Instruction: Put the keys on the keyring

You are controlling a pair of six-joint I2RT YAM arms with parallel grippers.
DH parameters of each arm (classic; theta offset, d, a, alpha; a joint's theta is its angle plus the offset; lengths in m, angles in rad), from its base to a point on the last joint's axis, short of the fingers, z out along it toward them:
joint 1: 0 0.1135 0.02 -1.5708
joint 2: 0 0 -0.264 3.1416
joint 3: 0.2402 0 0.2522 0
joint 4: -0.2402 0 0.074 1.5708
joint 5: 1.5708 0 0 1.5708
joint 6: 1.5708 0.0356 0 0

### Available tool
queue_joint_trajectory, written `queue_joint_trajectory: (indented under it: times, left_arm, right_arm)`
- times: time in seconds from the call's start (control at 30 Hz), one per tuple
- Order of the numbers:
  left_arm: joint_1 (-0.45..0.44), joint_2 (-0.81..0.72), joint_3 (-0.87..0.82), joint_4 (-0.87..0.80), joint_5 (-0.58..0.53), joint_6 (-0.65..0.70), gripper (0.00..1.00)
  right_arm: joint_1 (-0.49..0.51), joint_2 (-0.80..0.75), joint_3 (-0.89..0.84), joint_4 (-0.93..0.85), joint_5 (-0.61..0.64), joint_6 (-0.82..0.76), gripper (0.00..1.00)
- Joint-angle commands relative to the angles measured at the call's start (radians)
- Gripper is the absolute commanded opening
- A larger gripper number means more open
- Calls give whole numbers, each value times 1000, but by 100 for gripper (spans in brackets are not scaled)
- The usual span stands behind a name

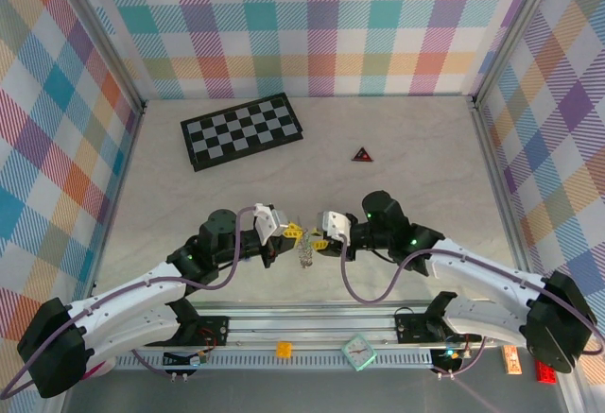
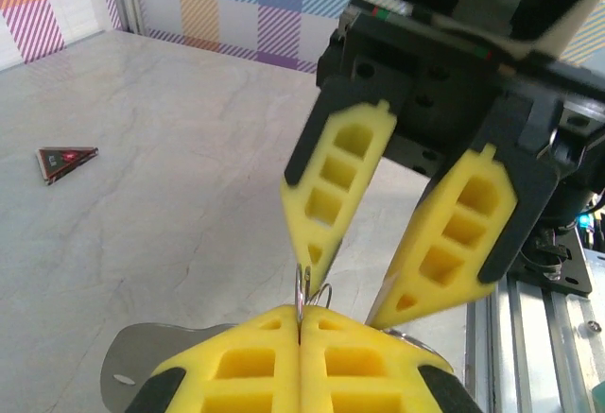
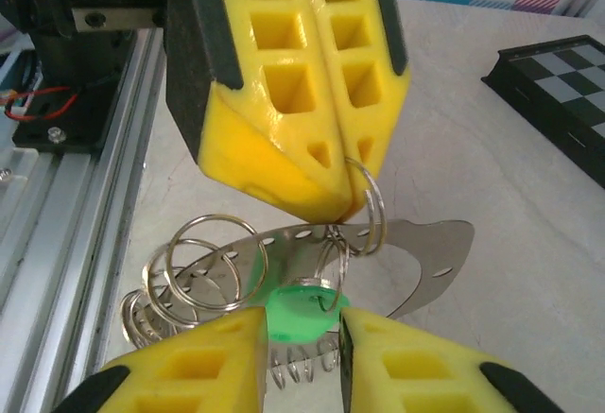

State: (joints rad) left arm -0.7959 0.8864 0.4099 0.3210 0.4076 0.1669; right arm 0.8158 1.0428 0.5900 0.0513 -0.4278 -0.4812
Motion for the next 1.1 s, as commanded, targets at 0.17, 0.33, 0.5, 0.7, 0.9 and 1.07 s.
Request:
queue_joint_trajectory:
  times: [0.17,0.33,0.5,0.7,0.9,1.07]
  left_arm:
    - [2,-25,-12,31,54,62,0]
    - [3,-23,-16,37,72,81,0]
    - [1,-20,-26,65,90,90,0]
    - [3,-20,-28,71,100,102,0]
    - [2,-14,-29,86,94,93,0]
    - [2,-23,1,6,3,78,22]
  right_arm:
    - [-32,-30,4,89,-132,146,31]
    - [-34,28,12,141,-128,200,33]
    - [-34,83,32,162,-167,222,31]
    - [-34,95,31,190,-180,230,19]
    - [-33,103,38,189,-201,213,6]
    - [-33,83,85,60,-179,144,0]
